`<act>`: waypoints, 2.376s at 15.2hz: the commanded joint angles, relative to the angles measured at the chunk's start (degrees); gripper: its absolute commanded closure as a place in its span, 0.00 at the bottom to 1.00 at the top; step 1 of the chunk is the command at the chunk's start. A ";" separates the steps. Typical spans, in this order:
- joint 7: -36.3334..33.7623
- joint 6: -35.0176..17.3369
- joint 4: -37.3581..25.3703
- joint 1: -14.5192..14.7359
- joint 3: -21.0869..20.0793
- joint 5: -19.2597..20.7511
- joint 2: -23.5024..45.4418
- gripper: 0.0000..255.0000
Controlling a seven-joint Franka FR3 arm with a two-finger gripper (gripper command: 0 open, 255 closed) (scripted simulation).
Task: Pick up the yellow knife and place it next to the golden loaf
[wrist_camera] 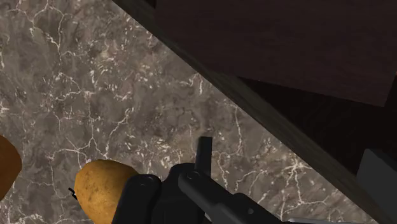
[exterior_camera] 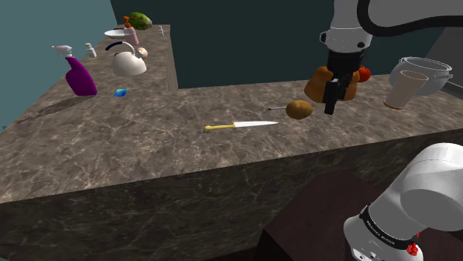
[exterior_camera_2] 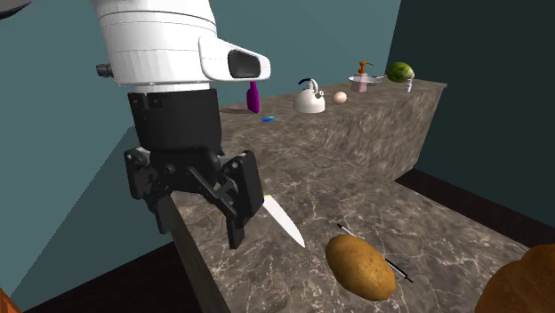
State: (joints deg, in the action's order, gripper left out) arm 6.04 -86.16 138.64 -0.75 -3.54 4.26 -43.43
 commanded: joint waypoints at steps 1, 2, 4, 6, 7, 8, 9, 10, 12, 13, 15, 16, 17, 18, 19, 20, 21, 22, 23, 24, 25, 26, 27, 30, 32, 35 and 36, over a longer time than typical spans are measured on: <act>0.00 0.00 0.00 0.00 0.00 0.00 0.00 0.00; 1.69 -1.78 -0.31 0.40 0.39 0.57 1.94 0.00; 4.98 -5.24 -1.14 1.20 1.08 1.61 5.90 0.00; 8.18 -8.52 -2.27 2.00 1.65 2.50 9.95 0.00; 9.75 -10.09 -2.93 2.39 1.88 2.89 11.99 0.00; 11.30 -11.60 -3.65 2.77 2.07 3.26 14.05 0.00; 12.83 -13.07 -4.43 3.16 2.24 3.59 16.11 0.00; 14.34 -14.48 -5.27 3.53 2.35 3.90 18.16 0.00; 17.32 -17.13 -7.12 4.27 2.50 4.43 22.27 0.00; 18.78 -18.37 -8.11 4.62 2.51 4.67 24.31 0.00; 21.64 -20.68 -10.24 5.35 2.47 5.10 28.35 0.00; 23.05 -21.76 -11.37 5.68 2.38 5.30 30.35 0.00; 24.43 -22.77 -12.54 6.01 2.26 5.48 32.33 0.00; 25.80 -23.74 -13.74 6.34 2.12 5.66 34.30 0.00; 27.15 -24.64 -14.98 6.66 1.94 5.84 36.24 0.00; 28.48 -25.50 -16.25 6.98 1.73 6.03 38.17 0.00; 29.78 -26.30 -17.55 7.29 1.49 6.21 40.08 0.00; 31.07 -27.06 -18.87 7.60 1.23 6.41 41.97 0.00; 32.34 -27.76 -20.22 7.91 0.95 6.61 43.83 0.00; 33.58 -28.42 -21.60 8.21 0.63 6.82 45.68 0.00; 34.80 -29.03 -23.00 8.51 0.30 7.05 47.51 0.00; 36.01 -29.60 -24.41 8.83 -0.05 7.30 49.31 0.00; 37.19 -30.13 -25.85 9.14 -0.41 7.56 51.10 0.00; 40.64 -31.47 -30.24 10.15 -1.57 8.45 56.34 0.00; 41.79 -31.85 -31.76 10.51 -1.98 8.79 58.09 0.00; 41.58 -33.90 -30.56 10.34 -1.79 9.11 58.93 0.00; 41.51 -34.58 -30.19 10.29 -1.73 9.23 59.23 0.00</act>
State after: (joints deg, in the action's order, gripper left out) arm 47.55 -119.99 108.08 9.60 -5.33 13.37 15.46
